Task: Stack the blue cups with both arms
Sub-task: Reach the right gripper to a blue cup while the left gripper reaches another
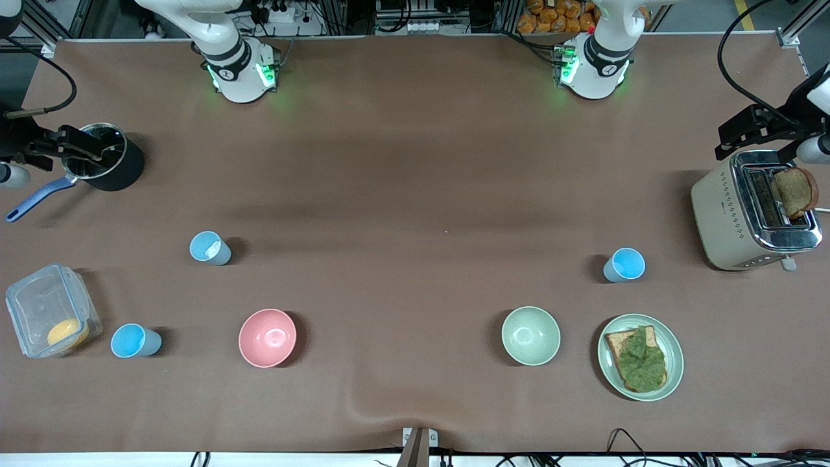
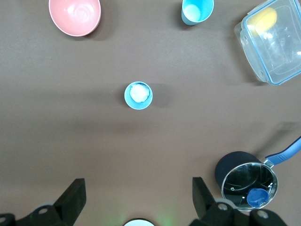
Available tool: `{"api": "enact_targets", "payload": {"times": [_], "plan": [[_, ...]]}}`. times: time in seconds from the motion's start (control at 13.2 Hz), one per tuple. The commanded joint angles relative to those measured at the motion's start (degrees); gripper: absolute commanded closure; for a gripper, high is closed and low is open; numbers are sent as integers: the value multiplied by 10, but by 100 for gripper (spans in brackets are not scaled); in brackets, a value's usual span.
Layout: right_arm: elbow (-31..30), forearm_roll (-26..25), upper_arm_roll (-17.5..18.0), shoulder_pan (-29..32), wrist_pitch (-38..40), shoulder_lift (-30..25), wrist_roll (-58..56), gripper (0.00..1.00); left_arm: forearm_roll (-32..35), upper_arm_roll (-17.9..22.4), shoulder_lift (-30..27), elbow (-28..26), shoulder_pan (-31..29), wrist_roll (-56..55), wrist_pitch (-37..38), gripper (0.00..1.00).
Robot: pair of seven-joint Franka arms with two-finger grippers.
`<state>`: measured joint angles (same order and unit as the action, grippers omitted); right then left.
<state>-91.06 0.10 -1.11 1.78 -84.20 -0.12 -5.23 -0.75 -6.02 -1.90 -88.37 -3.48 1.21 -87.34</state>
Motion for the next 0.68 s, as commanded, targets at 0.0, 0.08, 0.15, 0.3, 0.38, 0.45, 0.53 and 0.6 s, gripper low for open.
{"api": "enact_targets", "payload": {"times": [0.0, 0.08, 0.15, 0.3, 0.38, 0.45, 0.53, 0.6], "plan": [[6, -6, 3, 3, 4, 5, 6, 0, -5, -1, 1, 4, -2, -5, 7, 0], [6, -6, 3, 3, 4, 5, 6, 0, -3, -1, 4, 4, -3, -3, 7, 0], [6, -6, 3, 3, 4, 5, 6, 0, 8, -1, 7, 4, -3, -2, 7, 0], [6, -6, 3, 2, 5, 5, 6, 0, 20, -3, 18, 0, 0, -8, 7, 0], [4, -6, 3, 3, 6, 6, 7, 0, 20, -7, 22, -9, 1, -12, 6, 0], [5, -5, 3, 5, 7, 7, 6, 0, 19, -8, 23, -26, 1, -17, -5, 0], [5, -6, 3, 3, 7, 8, 4, 0, 20, -10, 19, -55, 1, -30, -29, 0], [5, -6, 3, 2, 7, 8, 7, 0, 21, -13, 15, -85, 0, -46, -54, 0]]}}
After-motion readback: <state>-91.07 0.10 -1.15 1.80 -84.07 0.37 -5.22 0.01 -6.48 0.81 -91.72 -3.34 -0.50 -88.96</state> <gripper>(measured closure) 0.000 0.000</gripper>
